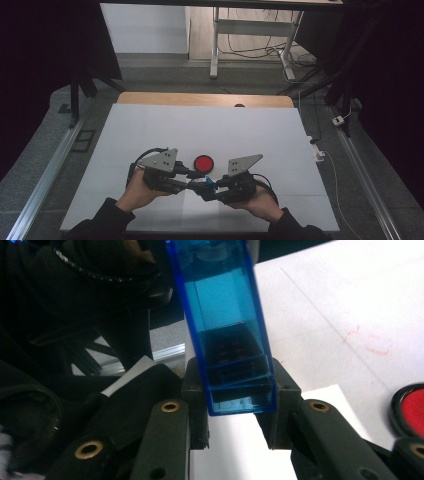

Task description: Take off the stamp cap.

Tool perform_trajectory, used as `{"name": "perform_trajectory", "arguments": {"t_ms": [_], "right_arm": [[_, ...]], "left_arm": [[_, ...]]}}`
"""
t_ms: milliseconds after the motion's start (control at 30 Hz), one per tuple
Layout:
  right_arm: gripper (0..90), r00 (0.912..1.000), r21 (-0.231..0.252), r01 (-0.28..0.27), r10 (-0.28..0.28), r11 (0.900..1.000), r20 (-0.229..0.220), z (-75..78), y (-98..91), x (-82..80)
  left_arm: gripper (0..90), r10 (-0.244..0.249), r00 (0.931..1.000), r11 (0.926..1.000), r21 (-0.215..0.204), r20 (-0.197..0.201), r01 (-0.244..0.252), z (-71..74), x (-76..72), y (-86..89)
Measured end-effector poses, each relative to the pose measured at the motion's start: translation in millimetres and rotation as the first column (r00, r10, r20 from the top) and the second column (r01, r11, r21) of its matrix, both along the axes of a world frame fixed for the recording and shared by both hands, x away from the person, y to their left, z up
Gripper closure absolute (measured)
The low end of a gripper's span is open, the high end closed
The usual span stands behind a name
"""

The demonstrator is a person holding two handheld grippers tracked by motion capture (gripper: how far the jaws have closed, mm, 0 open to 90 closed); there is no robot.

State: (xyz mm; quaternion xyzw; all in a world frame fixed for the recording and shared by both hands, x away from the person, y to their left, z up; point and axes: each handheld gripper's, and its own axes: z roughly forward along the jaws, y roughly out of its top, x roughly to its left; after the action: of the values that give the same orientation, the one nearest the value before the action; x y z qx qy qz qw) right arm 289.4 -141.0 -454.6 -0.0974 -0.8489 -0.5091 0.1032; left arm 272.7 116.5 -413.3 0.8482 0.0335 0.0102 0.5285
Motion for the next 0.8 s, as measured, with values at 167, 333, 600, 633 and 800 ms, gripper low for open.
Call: {"name": "perform_trajectory", "arguments": {"t_ms": [167,333,600,633,800], "right_arm": [[69.3,0.9994,-0.032,0.019,-0.020,0.9993,-0.027,-2.4,-0.1,2.9],[69.2,0.9998,-0.062,0.005,-0.004,0.9981,0.019,-1.8,1.9,-0.8],[69.1,0.9959,-0.081,0.029,-0.022,0.9963,0.088,-1.3,1.7,-4.2],[69.0,0.9953,-0.085,0.038,-0.030,0.9957,0.092,-1.0,1.7,-4.3],[69.0,0.9912,-0.135,0.060,-0.043,0.9890,0.125,-0.9,-0.2,-6.4]], "left_arm": [[70.9,0.021,0.9996,0.9996,0.020,0.018,-0.021,1.9,-1.4,-0.8],[70.8,0.040,0.9992,0.9992,0.008,-0.002,-0.040,2.1,0.6,2.4],[70.7,0.090,0.9953,0.9959,0.014,-0.036,-0.089,1.9,2.0,3.5],[70.6,0.098,0.9946,0.9951,0.019,-0.033,-0.097,1.8,1.8,3.4],[70.5,0.143,0.9893,0.9891,0.037,-0.026,-0.142,1.5,1.5,3.8]]}}
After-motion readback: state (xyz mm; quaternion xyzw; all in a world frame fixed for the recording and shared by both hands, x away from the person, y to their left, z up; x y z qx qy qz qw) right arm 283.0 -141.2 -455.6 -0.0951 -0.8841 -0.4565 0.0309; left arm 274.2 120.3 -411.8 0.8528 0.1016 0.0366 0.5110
